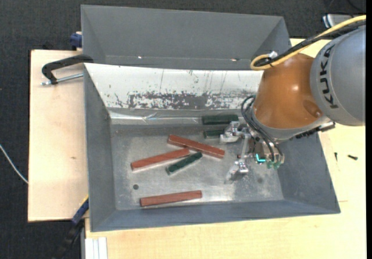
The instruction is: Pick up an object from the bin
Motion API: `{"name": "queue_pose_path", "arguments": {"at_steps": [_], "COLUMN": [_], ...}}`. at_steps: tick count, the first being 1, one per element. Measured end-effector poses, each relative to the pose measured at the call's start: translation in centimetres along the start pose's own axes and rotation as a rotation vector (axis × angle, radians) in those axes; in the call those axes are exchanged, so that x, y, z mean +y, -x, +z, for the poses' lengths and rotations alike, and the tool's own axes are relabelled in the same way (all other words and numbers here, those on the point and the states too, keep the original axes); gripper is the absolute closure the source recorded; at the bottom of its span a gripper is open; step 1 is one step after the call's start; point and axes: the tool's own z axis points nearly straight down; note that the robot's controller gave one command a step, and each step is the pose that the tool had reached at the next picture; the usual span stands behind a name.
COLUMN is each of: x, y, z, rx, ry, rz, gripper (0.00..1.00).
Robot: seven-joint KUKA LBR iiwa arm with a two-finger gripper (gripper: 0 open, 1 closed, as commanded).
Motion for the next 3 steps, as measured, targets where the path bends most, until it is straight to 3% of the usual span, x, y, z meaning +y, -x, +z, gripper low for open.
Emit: {"name": "queue_pose_path", "arguments": {"at_steps": [1, 2, 3], "x": [0.0, 3.1, 3.1], "y": [0.2, 3.6, 3.6], "z": [-0.4, 5.2, 5.1], "rx": [-0.008, -0.003, -0.003], "ry": [0.0, 0.002, 0.002], "rz": [0.0, 0.07, 0.071], "gripper": [0.0, 1.0, 1.0]}}
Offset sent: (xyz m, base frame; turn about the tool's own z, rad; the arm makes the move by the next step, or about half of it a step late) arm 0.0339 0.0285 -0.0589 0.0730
